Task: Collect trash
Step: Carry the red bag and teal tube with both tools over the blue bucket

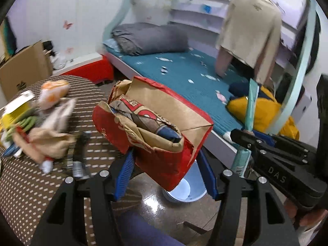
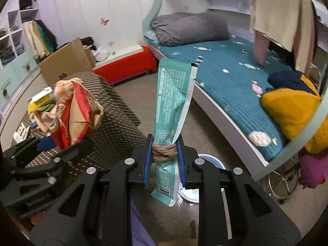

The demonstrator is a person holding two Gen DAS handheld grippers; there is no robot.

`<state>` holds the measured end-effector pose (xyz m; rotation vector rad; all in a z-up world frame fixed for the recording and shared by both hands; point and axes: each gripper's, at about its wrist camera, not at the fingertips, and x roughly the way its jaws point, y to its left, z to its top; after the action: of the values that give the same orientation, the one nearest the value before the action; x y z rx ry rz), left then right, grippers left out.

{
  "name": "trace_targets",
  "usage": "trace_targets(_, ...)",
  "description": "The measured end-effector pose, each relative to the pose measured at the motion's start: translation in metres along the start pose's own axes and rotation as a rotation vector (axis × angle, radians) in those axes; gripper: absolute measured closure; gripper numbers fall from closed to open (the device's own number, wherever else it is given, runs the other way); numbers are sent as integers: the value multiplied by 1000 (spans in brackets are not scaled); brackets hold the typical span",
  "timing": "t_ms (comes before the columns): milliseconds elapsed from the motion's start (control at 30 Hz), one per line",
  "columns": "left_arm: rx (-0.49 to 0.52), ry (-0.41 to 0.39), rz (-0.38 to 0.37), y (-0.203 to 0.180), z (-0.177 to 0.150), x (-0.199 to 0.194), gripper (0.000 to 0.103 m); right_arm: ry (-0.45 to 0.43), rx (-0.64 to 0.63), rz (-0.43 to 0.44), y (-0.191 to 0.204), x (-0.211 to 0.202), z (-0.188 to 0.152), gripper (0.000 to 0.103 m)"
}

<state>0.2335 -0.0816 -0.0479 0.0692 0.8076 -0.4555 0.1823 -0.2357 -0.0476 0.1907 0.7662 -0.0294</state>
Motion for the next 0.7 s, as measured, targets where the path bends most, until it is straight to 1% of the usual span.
trace_targets(100, 32, 48, -39, -20, -2, 20, 43, 17, 25, -30, -16, 2, -6, 81)
trace_targets(167, 51, 71, -43, -29, -4, 30, 43, 33, 46, -46, -27, 6, -9, 81)
trace_targets(300, 80, 142, -63, -47, -10, 58, 43, 62, 83, -72, -46, 13, -20, 81)
trace_targets(400, 108, 190, -61, -62, -15, 79, 43, 87, 111, -98, -62, 20, -27, 81)
trace_targets(567, 143, 275, -75, -80, -23, 114, 43, 145, 179, -121, -92, 34, -45, 81)
trace_targets(667, 160, 305, -121, -95, -23, 133, 42, 171, 224, -145, -111, 40, -53, 81)
trace_targets(700, 161, 303, -138, -102, -21, 139, 38, 176, 241, -155, -117, 40, -55, 81)
